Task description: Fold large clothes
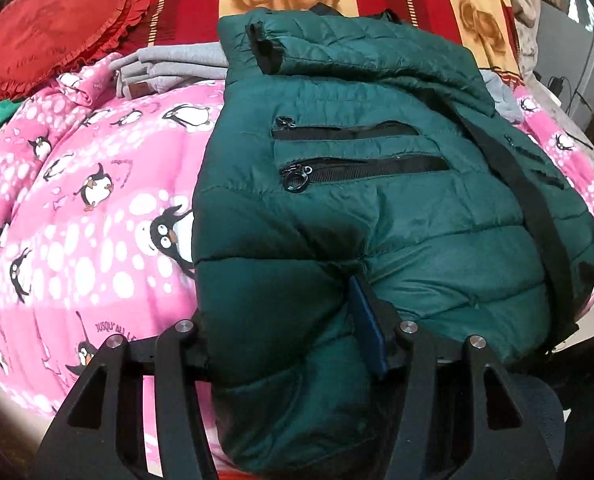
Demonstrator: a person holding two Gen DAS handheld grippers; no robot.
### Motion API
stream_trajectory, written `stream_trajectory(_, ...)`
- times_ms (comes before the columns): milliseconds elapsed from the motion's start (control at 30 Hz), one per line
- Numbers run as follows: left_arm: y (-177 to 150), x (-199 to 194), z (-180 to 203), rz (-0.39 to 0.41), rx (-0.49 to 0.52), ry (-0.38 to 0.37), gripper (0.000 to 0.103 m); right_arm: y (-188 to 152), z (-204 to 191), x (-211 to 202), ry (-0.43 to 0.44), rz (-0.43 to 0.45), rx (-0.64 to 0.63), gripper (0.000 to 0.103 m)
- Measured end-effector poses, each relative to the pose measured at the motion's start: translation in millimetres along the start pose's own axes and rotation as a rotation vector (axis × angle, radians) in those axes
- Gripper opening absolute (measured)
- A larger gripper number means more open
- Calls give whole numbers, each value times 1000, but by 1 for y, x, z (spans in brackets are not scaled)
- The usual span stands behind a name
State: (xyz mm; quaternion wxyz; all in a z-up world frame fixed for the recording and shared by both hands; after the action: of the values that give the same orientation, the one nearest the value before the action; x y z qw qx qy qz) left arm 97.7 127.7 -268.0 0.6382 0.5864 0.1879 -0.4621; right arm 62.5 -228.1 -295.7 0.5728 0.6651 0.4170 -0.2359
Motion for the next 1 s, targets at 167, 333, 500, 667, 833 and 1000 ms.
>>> stream_trajectory(167,0,1,1,1,-2,0,56,0,0,0,-4,5,-3,103)
stream_trajectory(333,0,2,0,0,-7,-4,56,2,1,-3,2,21,39,103)
stream_trajectory(500,0,2,0,1,-18,-18,57,8,14,-10,86,9,198,103)
stream_trajectory(667,-1,3,-1,3,-26,-38,57,7,32,-16,96,19,318,75)
stream_trajectory(833,-1,3,-1,3,-49,-71,59,9,37,-25,121,55,325,48)
stream_trajectory(1000,0,3,-1,10,-65,-113,65,4,38,-12,112,17,331,48)
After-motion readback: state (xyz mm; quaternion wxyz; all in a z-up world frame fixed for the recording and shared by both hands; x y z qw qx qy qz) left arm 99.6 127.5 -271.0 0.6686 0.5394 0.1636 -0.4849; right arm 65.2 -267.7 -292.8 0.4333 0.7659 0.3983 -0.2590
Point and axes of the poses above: each gripper's, at about its wrist camera, not at the fingertips, and x roughly the way its jaws point, z to its right, y to its top, the point moved 9 cm from there along x, roughly the way its jaws point, and after that the axes turned 13 degrees about -y, right-handed, at the moved point
